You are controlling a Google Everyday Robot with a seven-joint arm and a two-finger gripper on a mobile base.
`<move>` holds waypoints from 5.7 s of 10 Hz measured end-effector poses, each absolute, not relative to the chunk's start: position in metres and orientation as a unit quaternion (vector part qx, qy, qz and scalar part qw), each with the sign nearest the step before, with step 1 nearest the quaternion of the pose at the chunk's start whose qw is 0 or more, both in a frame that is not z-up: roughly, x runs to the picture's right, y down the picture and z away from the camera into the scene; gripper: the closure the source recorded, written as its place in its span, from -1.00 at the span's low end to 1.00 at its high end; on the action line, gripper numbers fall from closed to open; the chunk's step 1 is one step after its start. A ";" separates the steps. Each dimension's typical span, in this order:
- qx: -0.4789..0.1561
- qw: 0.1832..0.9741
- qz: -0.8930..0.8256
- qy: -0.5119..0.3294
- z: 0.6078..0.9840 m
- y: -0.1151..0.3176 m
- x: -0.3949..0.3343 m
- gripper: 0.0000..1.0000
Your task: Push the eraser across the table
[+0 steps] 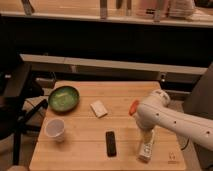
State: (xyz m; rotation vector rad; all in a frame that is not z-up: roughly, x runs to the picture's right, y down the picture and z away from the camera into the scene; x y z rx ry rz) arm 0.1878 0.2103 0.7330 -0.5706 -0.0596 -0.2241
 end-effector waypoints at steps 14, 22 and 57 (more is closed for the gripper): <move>-0.292 0.944 -0.140 -0.059 0.730 0.244 0.169 -0.57; -0.301 0.938 -0.153 -0.076 0.728 0.259 0.160 0.66; -0.319 0.887 -0.316 -0.105 0.786 0.274 -0.026 1.00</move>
